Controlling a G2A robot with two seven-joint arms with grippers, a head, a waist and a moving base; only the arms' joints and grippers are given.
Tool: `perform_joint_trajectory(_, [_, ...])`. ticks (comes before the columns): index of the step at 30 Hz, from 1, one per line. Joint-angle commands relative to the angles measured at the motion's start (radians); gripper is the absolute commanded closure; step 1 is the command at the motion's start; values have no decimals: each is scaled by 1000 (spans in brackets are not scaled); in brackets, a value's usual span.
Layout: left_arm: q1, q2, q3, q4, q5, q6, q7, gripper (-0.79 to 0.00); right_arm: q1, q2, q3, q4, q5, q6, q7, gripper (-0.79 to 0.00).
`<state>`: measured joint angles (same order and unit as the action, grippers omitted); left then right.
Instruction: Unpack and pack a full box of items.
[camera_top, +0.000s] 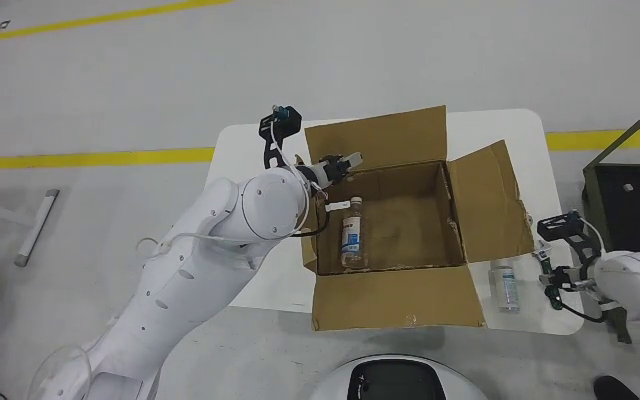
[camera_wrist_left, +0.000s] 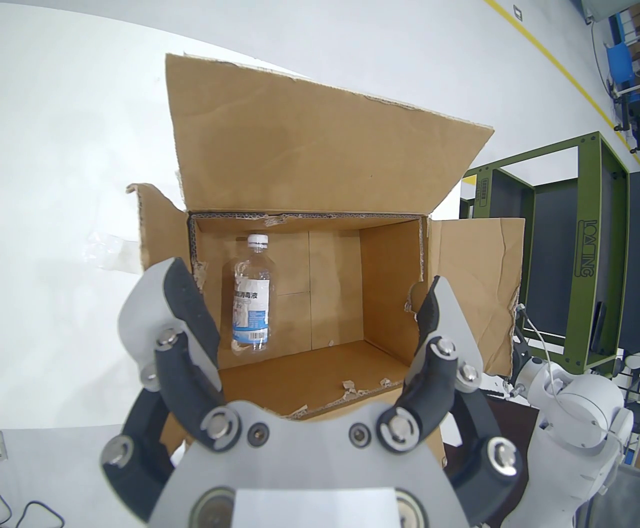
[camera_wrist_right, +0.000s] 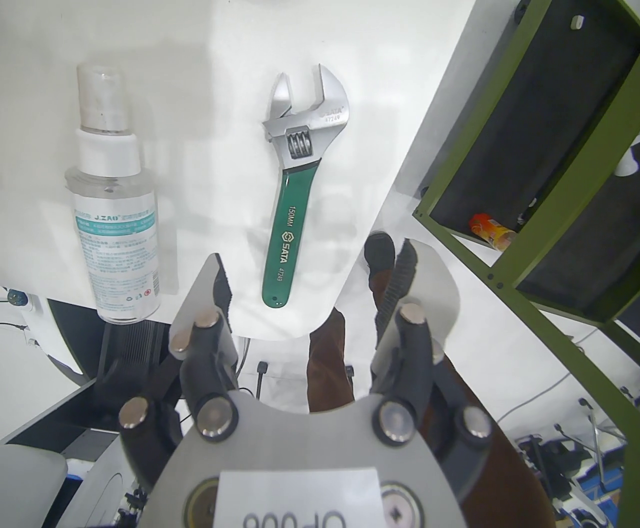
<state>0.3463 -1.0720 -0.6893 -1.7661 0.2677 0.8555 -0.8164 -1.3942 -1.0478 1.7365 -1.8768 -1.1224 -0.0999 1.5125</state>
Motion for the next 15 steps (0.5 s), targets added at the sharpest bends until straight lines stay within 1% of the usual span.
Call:
perform_joint_trajectory(1, [0,0,0,0,0,0,0,-785,0,0,-13,1,-2,2,-4,-357])
perform_joint_trajectory(4, [0,0,0,0,0,0,0,-785,3,1,-29,7,-10,9,-9,-360])
perform_joint_trajectory(10, [0,0,0,0,0,0,0,-785,12,1,-53,34,-21,31,-30,-342])
perform_joint_trajectory(12, [0,0,0,0,0,0,0,-785,15,1,-57,45,-9,35,-37,-348])
perform_joint_trajectory(14, [0,0,0,0,0,0,0,-785,17,0,-60,53,2,47,-51,-388])
perform_joint_trajectory(15, [0,0,0,0,0,0,0,-785,17,0,-61,57,9,46,-54,-382])
